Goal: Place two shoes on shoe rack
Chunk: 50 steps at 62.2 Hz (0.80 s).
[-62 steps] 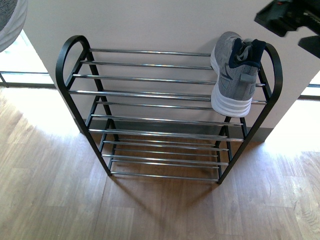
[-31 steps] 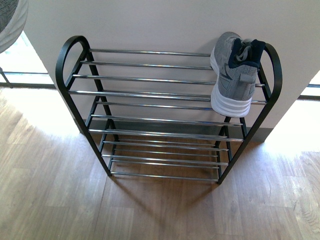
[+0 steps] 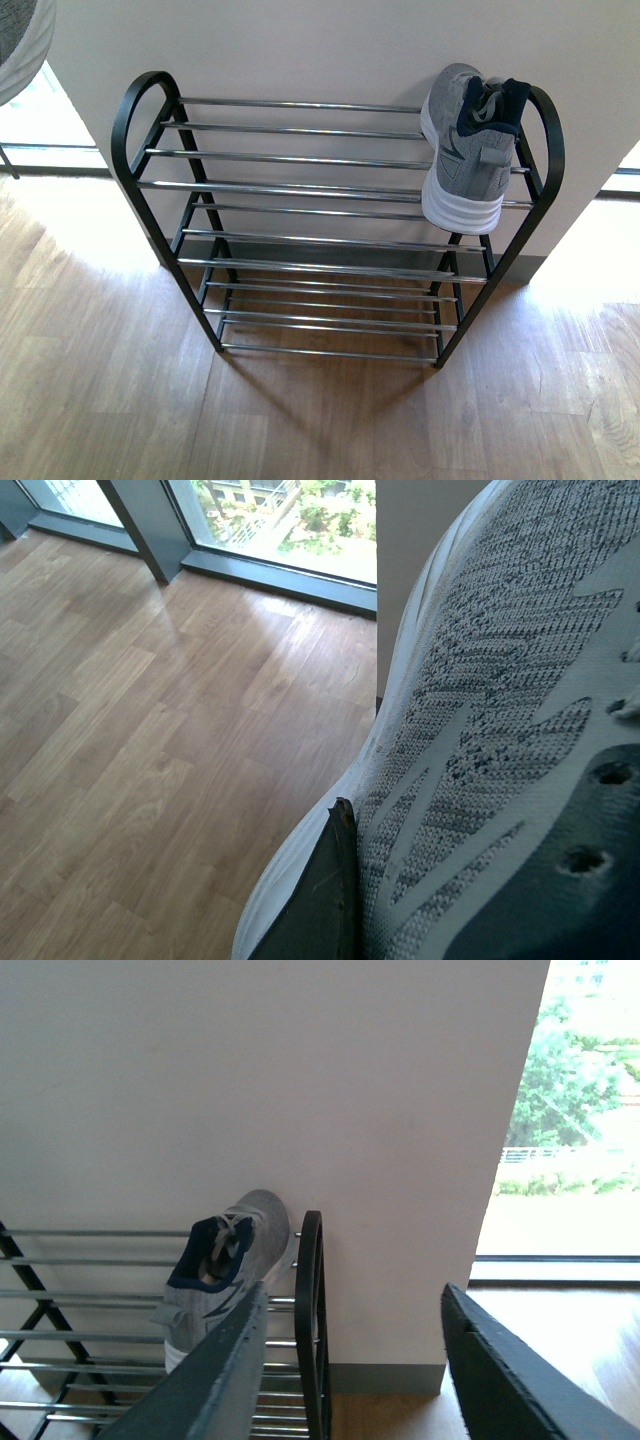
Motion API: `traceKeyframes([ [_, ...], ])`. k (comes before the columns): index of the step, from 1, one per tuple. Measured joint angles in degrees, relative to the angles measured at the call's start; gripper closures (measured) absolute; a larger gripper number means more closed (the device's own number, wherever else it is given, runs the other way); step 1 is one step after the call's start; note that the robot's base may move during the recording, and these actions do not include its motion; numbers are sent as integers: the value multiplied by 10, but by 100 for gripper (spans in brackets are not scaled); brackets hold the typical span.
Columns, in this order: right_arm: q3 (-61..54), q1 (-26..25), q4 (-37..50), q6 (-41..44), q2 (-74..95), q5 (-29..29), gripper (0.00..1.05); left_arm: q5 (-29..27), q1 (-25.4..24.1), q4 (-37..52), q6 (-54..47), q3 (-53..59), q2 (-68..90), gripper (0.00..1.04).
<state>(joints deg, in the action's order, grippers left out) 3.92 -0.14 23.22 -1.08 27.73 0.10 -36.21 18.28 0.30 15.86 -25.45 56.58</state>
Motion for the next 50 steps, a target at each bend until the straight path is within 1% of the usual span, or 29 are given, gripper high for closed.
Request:
traceKeyframes([
  [7,-10,0,-23,5,-36,0,103,0,0,0,0,0,0,103],
  [16,-19,0,-46,8,-67,-1,103,0,0,0,0,0,0,103],
  [23,-28,0,-38,8,-81,-2,103,-1,0,0,0,0,0,103],
  [50,-28,0,-115,8,-160,-1,103,0,0,0,0,0,0,103],
])
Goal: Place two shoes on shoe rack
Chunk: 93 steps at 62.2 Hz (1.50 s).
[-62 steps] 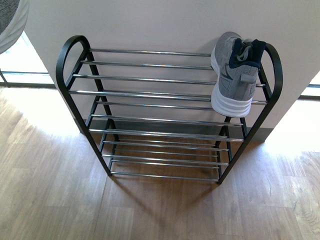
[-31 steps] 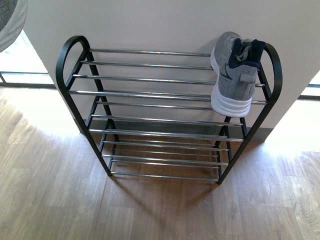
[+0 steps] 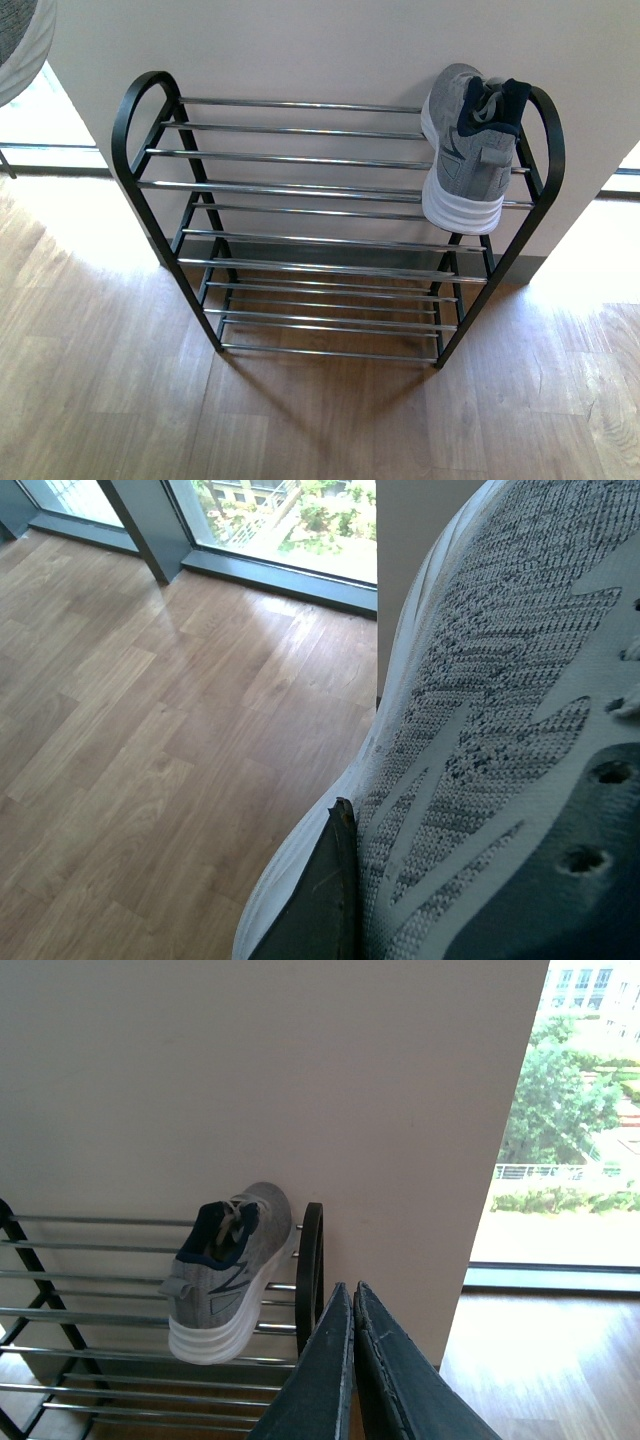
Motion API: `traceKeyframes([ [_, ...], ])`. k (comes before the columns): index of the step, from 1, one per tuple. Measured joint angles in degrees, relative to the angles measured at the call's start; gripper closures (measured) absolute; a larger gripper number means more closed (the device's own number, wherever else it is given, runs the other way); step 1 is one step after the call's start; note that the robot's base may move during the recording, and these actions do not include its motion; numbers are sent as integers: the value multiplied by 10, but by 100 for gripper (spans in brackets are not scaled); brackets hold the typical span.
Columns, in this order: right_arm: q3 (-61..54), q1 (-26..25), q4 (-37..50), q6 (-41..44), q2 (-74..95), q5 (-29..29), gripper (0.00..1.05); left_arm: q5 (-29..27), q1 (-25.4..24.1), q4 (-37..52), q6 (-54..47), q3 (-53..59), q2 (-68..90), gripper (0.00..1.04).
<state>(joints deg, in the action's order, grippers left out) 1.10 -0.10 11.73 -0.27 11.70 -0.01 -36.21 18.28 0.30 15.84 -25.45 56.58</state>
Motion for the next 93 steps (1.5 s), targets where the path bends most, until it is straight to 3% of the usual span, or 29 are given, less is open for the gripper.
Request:
traceKeyframes([
  [9,0,0,-19,0,-19,0,103,0,0,0,0,0,0,103],
  [16,0,0,-111,0,-97,0,103,0,0,0,0,0,0,103],
  [49,0,0,-116,0,-113,0,103,0,0,0,0,0,0,103],
  [60,0,0,-116,1,-113,0,76,0,0,-1,2,0,0,103],
  [66,0,0,-116,1,-113,0,61,10,-1,-23,57,-19,30,103],
  [77,0,0,-116,1,-114,0,33,105,-11,23,114,-107,180,103],
  [84,0,0,-116,1,-114,0,9,202,2,47,150,-228,339,103],
  [93,0,0,-116,1,-114,0,9,270,36,24,158,-372,495,103],
])
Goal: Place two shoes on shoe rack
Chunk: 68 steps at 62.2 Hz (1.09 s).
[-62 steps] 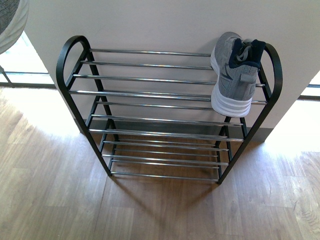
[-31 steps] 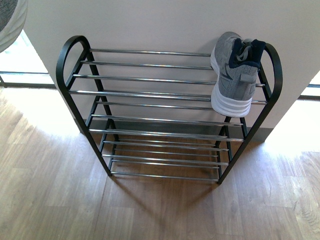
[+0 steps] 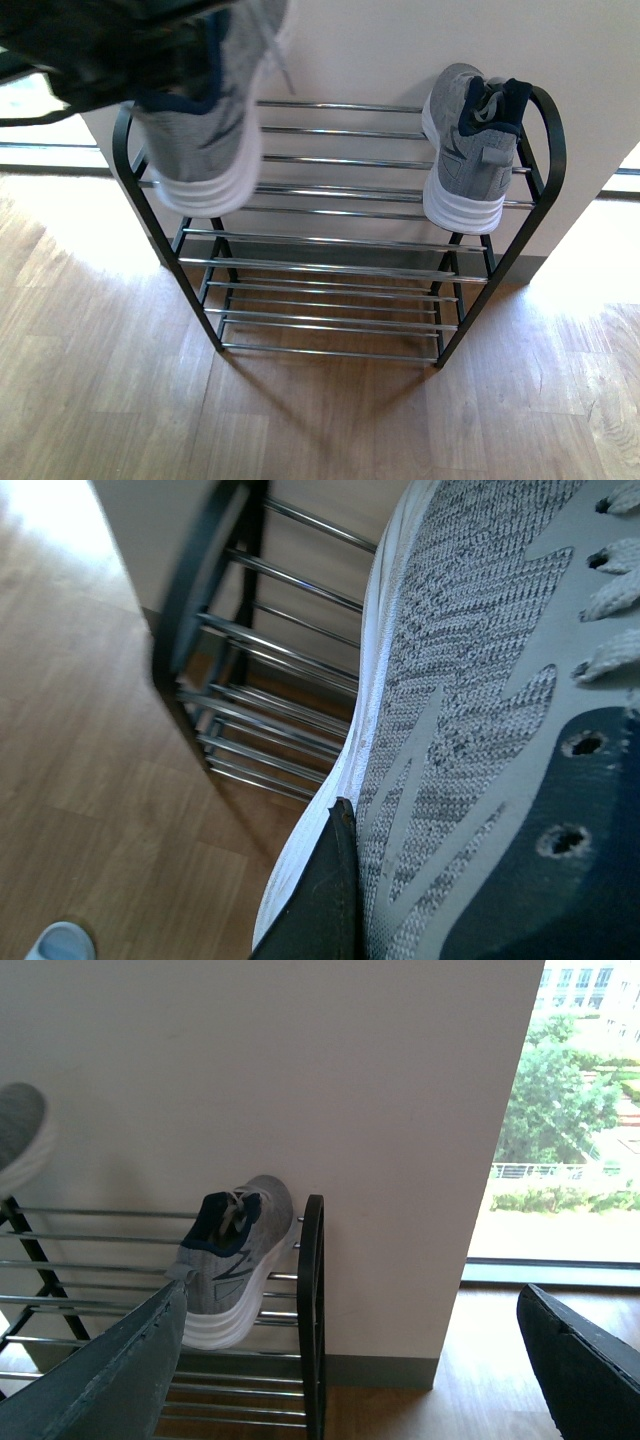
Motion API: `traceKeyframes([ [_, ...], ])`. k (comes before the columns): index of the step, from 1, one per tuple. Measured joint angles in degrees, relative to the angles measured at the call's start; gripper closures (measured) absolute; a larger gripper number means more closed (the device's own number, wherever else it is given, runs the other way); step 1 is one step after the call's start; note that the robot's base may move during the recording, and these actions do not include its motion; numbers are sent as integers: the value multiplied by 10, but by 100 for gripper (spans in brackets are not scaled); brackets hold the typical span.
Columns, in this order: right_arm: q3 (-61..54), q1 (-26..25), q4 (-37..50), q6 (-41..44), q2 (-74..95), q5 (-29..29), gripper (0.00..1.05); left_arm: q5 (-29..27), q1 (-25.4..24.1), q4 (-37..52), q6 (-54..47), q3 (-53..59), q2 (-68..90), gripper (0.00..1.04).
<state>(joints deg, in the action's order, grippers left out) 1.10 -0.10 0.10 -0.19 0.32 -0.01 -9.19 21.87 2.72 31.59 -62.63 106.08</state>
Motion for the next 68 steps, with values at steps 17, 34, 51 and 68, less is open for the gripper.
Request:
traceKeyframes([
  [17,0,0,0,0,0,0,9,59,50,-114,-2,-270,216,103],
  [34,0,0,0,0,0,0,9,63,55,-195,-2,-405,310,103],
  [51,0,0,0,0,0,0,9,65,59,-234,-7,-458,348,103],
  [68,0,0,0,0,0,0,9,63,63,-225,-4,-478,356,75],
])
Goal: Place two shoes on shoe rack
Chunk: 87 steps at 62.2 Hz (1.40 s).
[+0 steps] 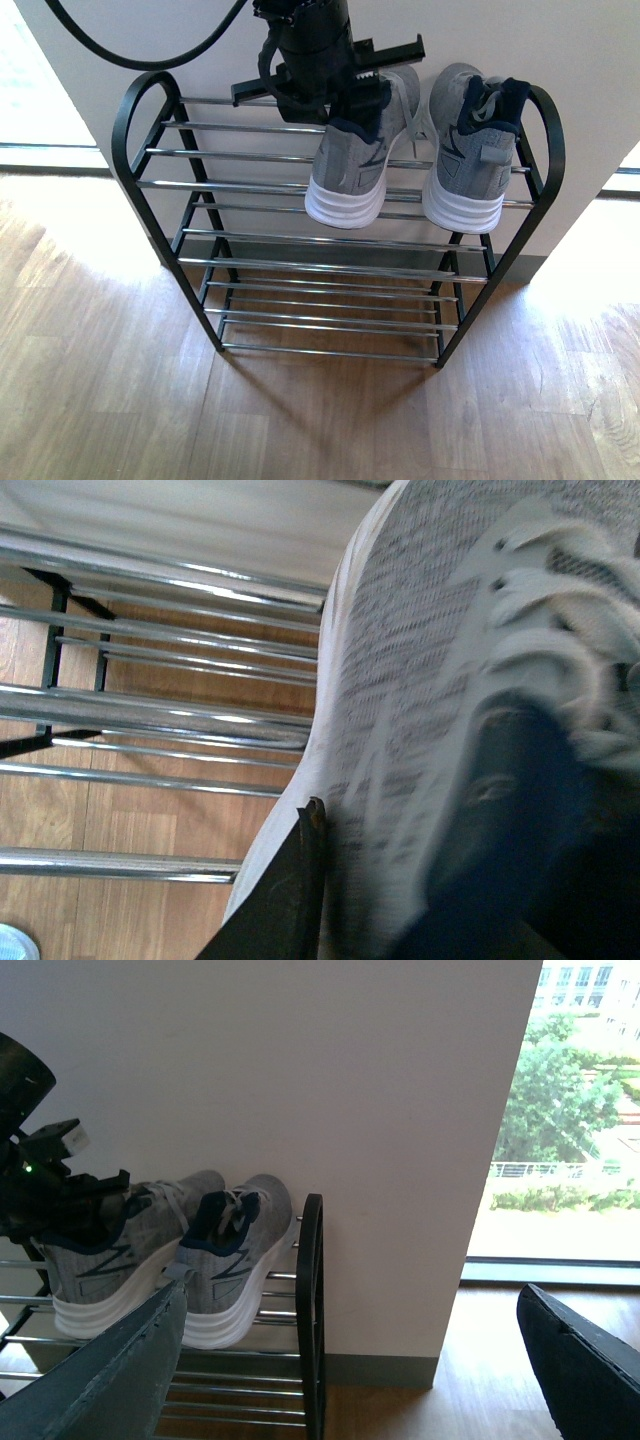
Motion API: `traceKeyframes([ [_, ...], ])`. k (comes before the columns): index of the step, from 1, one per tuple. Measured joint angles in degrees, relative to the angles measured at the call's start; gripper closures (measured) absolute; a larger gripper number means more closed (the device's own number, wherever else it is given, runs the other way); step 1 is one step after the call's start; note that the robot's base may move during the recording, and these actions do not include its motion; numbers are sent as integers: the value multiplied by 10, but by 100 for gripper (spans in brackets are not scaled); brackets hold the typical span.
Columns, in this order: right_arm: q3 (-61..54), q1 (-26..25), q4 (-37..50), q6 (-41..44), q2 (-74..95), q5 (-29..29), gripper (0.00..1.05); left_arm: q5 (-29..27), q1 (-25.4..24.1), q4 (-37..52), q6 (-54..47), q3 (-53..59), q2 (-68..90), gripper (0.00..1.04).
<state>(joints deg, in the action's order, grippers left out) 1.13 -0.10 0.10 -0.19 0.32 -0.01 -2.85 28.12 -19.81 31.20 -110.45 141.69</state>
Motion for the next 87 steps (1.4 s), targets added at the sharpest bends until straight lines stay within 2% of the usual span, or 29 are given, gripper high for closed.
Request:
traceKeyframes([
  [11,0,0,0,0,0,0,9,-28,3,26,2,26,-25,47],
  [13,0,0,0,0,0,0,9,-36,3,34,2,38,-36,42],
  [16,0,0,0,0,0,0,9,-54,3,61,4,75,-72,27],
  [24,0,0,0,0,0,0,9,-98,-3,98,6,139,-144,8],
  [43,0,0,0,0,0,0,9,-251,-54,182,-18,369,-386,9],
  [51,0,0,0,0,0,0,9,-293,-73,187,-23,477,-503,9],
  [63,0,0,0,0,0,0,9,-356,-69,133,7,623,-695,9],
  [73,0,0,0,0,0,0,9,-414,-63,84,25,697,-834,9],
  [87,0,0,0,0,0,0,9,-435,-75,67,39,736,-922,9],
])
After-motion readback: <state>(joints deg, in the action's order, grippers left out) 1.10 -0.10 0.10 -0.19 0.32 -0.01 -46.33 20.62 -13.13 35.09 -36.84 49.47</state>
